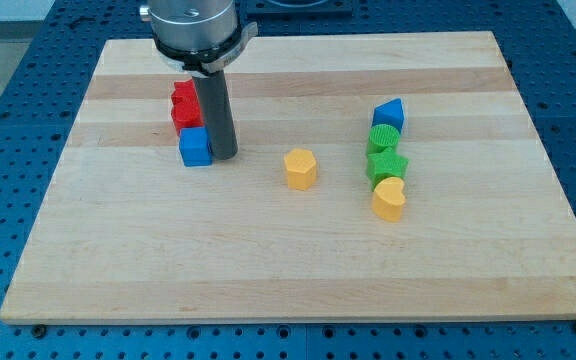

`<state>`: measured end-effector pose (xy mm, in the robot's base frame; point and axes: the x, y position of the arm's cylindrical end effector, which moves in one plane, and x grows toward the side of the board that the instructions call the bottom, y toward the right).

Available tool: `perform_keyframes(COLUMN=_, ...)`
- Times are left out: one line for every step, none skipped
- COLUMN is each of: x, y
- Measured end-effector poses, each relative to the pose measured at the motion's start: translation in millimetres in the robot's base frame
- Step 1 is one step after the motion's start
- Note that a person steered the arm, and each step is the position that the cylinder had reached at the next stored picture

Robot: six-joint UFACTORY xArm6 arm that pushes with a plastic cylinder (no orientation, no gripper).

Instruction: Push the blue cube closer to the red circle

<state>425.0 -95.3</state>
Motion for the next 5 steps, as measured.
perform_keyframes(x=21.5, y=0.1)
perform_keyframes(x=16.9, y=0.1)
perform_keyframes(x=5.9, y=-1.3)
perform_keyframes(x=5.6, y=-6.8)
perform_keyframes(x=5.6, y=-10.4)
